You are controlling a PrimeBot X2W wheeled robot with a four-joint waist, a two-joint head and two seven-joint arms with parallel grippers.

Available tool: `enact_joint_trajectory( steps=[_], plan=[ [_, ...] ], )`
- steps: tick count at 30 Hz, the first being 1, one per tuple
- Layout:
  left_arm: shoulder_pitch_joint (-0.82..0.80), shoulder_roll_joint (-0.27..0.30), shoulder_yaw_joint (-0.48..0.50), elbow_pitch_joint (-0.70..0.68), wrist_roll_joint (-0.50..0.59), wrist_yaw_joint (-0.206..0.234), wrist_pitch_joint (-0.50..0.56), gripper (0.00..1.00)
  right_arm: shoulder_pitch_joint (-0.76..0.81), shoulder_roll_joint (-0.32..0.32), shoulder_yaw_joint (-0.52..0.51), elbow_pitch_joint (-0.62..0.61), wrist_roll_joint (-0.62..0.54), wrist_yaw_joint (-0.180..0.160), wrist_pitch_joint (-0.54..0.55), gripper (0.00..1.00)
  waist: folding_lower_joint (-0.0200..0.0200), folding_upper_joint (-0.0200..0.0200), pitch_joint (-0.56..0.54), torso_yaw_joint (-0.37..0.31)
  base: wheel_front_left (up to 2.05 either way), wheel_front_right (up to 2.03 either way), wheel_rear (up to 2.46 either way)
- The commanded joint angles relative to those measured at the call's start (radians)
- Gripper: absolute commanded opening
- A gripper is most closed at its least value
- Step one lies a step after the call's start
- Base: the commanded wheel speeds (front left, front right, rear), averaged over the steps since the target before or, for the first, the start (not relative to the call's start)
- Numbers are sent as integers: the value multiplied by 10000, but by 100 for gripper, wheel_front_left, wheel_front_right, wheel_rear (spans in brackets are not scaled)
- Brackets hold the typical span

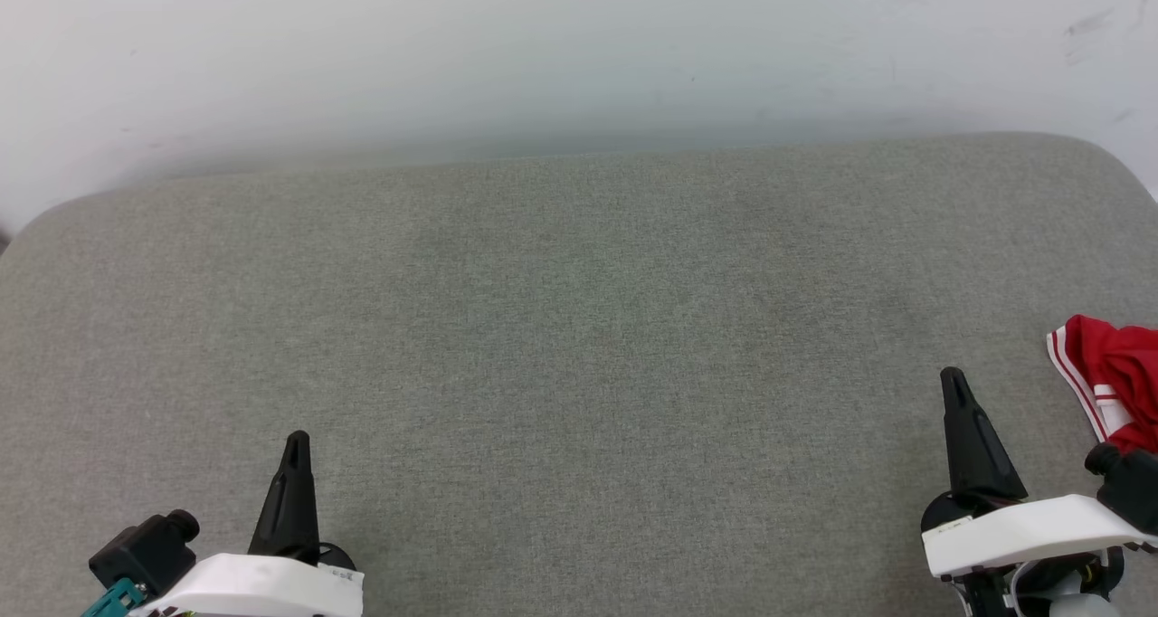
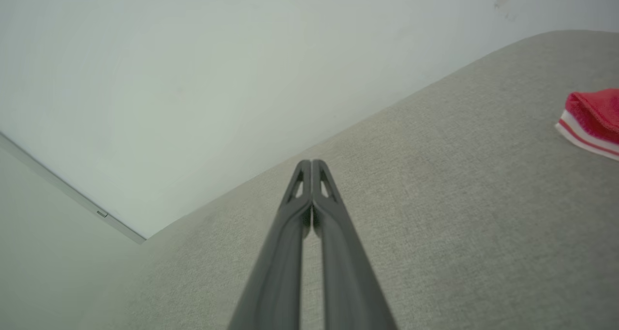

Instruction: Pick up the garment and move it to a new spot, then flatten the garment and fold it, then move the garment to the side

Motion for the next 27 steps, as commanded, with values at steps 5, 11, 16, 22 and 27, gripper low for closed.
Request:
enact_joint_trajectory(
  steps=[5, 11, 16, 22, 27],
  plan=[
    [-364, 108, 31, 57, -1006, -93, 223, 0, -323, -115, -55, -4, 1075, -1, 197, 0, 0, 0, -28, 13, 0, 0, 0],
    [-496, 127, 43, 207, -1860, -124, 419, 0, -362, -134, -97, 94, 1971, -1, 382, 0, 0, 0, -59, 27, 0, 0, 0],
    [-554, 135, 55, 307, -2398, -147, 550, 0, -383, -143, -124, 157, 2531, -1, 502, 0, 0, 0, -79, 36, 0, 0, 0],
    [-679, 145, 75, 446, -3161, -188, 737, 0, -412, -154, -171, 250, 3328, -1, 673, 0, 0, 0, -110, 50, 0, 0, 0],
    [-748, 151, 92, 564, -3762, -210, 883, 0, -445, -160, -211, 325, 3954, -1, 809, 0, 0, 0, -136, 61, 0, 0, 0]
  ],
)
